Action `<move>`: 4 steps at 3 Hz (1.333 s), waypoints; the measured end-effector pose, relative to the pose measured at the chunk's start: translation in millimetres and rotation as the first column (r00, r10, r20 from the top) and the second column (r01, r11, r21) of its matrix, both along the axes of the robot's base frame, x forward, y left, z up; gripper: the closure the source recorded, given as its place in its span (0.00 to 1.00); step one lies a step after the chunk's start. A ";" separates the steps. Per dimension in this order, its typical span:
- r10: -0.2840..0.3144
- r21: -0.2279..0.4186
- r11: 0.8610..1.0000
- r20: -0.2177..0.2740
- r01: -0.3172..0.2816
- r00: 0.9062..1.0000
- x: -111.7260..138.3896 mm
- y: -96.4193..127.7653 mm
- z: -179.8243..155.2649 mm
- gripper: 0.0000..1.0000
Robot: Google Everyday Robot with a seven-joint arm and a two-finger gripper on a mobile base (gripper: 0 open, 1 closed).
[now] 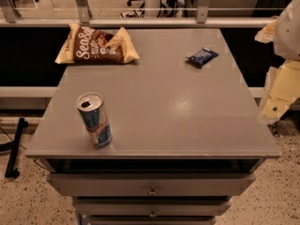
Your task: Move brown chip bag near redbull can
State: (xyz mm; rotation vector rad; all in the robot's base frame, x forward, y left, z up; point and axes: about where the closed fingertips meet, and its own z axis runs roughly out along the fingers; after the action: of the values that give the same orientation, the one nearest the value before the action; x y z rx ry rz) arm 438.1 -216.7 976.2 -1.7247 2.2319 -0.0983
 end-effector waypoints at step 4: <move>0.076 0.263 0.959 0.129 -0.108 0.989 104.9 72.6 -25.2 0.00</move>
Offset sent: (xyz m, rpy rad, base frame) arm 0.0165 0.0037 -0.0002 0.0795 -0.0344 0.0353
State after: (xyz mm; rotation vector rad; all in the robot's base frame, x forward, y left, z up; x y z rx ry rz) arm 543.0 -144.0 950.9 -1.6272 1.9735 0.1172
